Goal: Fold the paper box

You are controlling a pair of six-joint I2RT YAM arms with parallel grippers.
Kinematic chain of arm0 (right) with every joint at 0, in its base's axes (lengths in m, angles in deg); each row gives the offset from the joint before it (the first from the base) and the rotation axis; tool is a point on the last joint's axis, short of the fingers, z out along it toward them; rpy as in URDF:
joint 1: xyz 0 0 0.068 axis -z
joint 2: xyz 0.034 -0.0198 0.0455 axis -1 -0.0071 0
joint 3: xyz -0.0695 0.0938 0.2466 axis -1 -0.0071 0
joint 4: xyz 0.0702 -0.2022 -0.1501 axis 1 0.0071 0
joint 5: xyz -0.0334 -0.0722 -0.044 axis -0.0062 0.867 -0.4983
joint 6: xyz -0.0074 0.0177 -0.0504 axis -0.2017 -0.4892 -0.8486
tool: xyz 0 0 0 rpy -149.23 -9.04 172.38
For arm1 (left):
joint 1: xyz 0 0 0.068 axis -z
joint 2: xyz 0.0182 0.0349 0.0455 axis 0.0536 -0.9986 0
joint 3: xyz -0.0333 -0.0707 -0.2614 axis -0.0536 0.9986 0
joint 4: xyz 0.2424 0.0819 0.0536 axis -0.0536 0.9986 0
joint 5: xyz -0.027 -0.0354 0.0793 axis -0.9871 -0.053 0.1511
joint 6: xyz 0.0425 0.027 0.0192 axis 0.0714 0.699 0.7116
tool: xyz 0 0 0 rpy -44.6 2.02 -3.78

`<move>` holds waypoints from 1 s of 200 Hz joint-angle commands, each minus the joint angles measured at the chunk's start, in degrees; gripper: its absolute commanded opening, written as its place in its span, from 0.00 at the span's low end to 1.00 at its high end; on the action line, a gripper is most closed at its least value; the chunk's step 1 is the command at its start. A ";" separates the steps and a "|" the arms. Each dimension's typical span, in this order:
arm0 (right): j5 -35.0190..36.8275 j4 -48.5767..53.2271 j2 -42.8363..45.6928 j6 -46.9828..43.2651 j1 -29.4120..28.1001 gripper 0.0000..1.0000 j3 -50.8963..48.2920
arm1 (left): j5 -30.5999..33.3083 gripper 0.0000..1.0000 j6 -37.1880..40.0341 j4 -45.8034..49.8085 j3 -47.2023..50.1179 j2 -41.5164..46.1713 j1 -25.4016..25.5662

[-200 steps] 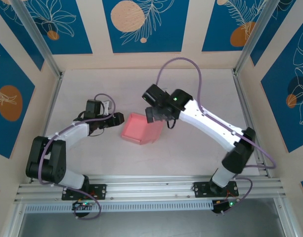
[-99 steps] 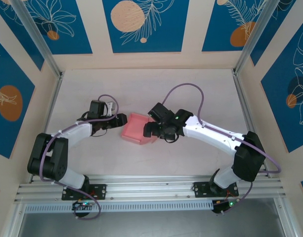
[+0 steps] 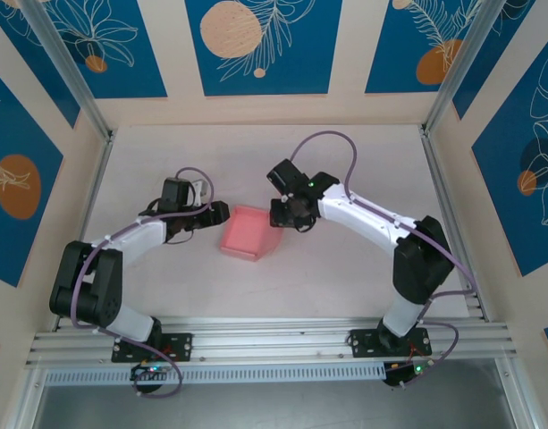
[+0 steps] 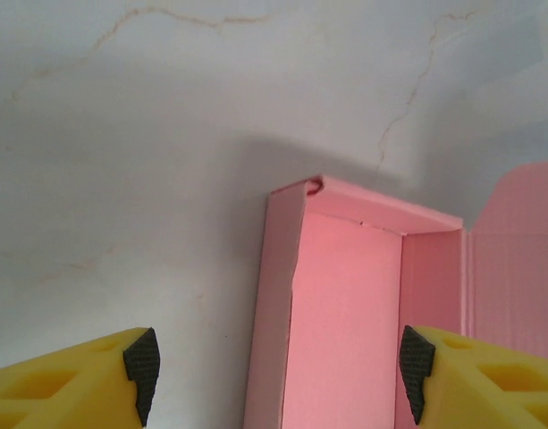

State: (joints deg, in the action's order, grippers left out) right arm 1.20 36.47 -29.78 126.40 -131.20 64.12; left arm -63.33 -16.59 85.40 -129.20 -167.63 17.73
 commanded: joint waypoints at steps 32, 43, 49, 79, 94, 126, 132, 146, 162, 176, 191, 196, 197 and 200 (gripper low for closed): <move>-4.10 6.77 -9.82 -21.00 3.63 0.19 13.36 | 3.98 0.74 3.92 4.06 -6.19 -1.64 -0.23; -4.59 7.30 -12.11 -25.85 3.71 0.19 16.56 | 4.34 0.74 4.07 4.24 -7.11 -2.27 -0.57; -4.67 7.74 -13.50 -28.18 3.78 0.19 18.60 | 4.49 0.74 4.07 4.10 -7.42 -2.57 -0.76; -2.70 12.27 -21.12 -37.39 3.72 0.27 32.22 | 5.92 0.73 2.42 2.81 -7.62 -3.56 -2.23; -1.19 14.98 -25.01 -39.31 3.78 0.39 39.87 | 5.93 0.71 1.65 2.44 -7.31 -4.40 -2.99; 1.54 20.95 -30.89 -40.52 3.22 0.62 52.69 | 4.57 0.62 0.33 0.27 -4.21 -4.87 -3.84; 2.44 21.38 -30.96 -40.57 2.98 0.65 53.55 | 4.15 0.61 -0.02 -0.30 -3.44 -4.67 -3.88; 4.53 21.96 -30.31 -40.15 2.39 0.69 54.45 | 2.72 0.61 -0.69 -1.72 -1.49 -3.99 -3.93; 7.42 22.76 -28.50 -38.14 1.81 0.71 54.46 | 0.81 0.60 -1.28 -2.84 0.32 -3.20 -3.93; 10.28 23.59 -25.87 -34.82 1.32 0.71 53.09 | -1.32 0.58 -1.96 -4.17 2.20 -2.19 -3.81; 13.28 23.17 -21.35 -29.90 0.92 0.73 48.55 | -3.06 0.57 -2.86 -5.87 4.35 -0.96 -3.76; 13.83 22.78 -19.39 -27.98 0.85 0.73 46.33 | -3.41 0.56 -3.18 -6.34 5.01 -0.42 -3.71; 13.93 22.65 -19.03 -27.61 0.88 0.73 45.87 | -3.49 0.56 -3.20 -6.35 5.13 -0.35 -3.73; 14.23 22.30 -17.80 -26.47 0.83 0.74 44.30 | -3.56 0.56 -3.31 -6.49 5.41 -0.03 -3.75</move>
State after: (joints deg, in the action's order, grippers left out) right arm 9.77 56.88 -57.67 91.32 -129.73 114.35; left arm -62.61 -18.01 82.61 -126.27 -171.19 14.34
